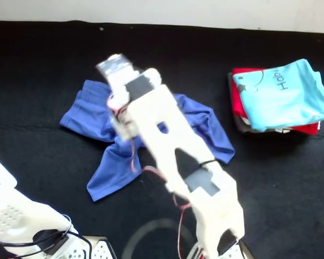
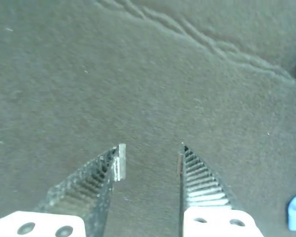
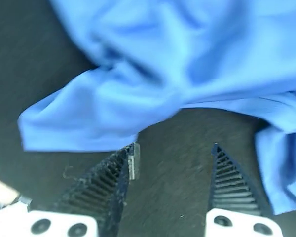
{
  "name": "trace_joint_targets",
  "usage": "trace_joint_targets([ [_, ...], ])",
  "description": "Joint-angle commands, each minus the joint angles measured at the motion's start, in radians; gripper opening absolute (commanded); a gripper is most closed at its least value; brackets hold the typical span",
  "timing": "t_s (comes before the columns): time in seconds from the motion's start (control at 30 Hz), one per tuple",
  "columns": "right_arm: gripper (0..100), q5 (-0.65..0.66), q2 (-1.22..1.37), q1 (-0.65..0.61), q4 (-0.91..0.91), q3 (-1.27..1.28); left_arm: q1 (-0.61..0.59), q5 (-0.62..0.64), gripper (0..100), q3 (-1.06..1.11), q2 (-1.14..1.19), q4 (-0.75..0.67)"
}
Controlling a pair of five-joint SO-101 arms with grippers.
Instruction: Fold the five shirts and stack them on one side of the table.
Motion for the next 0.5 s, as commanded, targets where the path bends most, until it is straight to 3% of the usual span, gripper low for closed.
trace_joint_targets([
  [0.0,22.1,-0.011,-0.116,-0.101,-0.088,0.145,-0.016,-0.003,18,-0.053,0.001,0.000],
  [0.27,22.1,-0.015,-0.189,-0.285,-0.381,0.516,-0.042,-0.005,18,-0.053,0.002,0.000],
  [0.47,22.1,-0.120,-0.189,-0.338,-0.496,0.587,-0.084,-0.006,18,-0.054,0.002,0.000],
])
